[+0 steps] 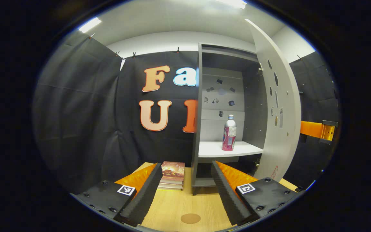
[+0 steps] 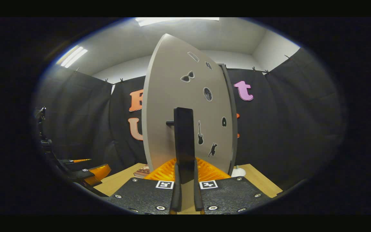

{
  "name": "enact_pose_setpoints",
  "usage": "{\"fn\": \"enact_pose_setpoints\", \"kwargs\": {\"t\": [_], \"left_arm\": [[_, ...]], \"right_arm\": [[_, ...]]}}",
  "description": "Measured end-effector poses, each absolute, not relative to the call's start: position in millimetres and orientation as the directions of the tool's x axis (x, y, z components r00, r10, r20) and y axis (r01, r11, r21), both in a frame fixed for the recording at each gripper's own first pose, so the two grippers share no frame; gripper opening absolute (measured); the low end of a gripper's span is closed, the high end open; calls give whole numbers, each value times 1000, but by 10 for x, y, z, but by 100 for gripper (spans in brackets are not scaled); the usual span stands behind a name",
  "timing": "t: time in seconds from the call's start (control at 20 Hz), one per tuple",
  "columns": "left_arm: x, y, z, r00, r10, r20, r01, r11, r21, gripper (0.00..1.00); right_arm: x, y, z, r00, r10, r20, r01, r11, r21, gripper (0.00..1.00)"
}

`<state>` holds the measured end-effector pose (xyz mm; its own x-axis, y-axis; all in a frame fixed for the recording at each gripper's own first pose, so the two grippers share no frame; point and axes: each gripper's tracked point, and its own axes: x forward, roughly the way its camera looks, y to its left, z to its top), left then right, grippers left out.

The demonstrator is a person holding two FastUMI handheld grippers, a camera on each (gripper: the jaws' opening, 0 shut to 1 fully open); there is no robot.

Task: Open the cabinet door with the right hand, grasp the bottle in the cabinet with the left hand and place it on the coaster, then close the cabinet door with the right hand.

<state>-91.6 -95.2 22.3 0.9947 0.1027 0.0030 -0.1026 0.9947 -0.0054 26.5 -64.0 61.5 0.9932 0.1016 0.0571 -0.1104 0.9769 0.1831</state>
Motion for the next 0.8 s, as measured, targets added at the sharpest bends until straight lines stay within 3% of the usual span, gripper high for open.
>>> {"fn": "enact_pose_setpoints", "kwargs": {"t": [0.1, 0.2, 0.4, 0.45, 0.55, 0.65, 0.75, 0.8], "left_arm": [[-903, -1085, 219, 997, 78, -2, -78, 997, -3, 100], [-849, -1205, 246, 999, 46, 0, -46, 999, 7, 100], [-651, -1455, 280, 1000, -14, 5, 14, 1000, 10, 99], [-611, -1525, 286, 1000, -30, 4, 30, 1000, 8, 99], [-534, -1654, 270, 998, -65, 6, 65, 998, 17, 99], [-492, -1755, 257, 996, -86, 1, 86, 996, 25, 100], [-450, -1820, 247, 994, -106, -1, 106, 994, 27, 99], [-445, -1855, 268, 993, -114, 2, 114, 993, 28, 99]], "right_arm": [[210, -840, 594, 998, 47, 52, -55, 983, 175, 17], [184, -1014, 558, 998, -19, 52, 10, 988, 155, 7], [85, -1450, 530, 990, -132, 42, 125, 983, 136, 12], [64, -1568, 512, 987, -153, 40, 147, 981, 129, 2], [49, -1794, 470, 981, -190, 45, 185, 979, 86, 10], [6, -1951, 476, 985, -165, 49, 157, 979, 131, 0], [-29, -2057, 416, 991, -130, 44, 121, 978, 173, 9], [-41, -2147, 402, 990, -137, 45, 127, 977, 174, 0]]}}
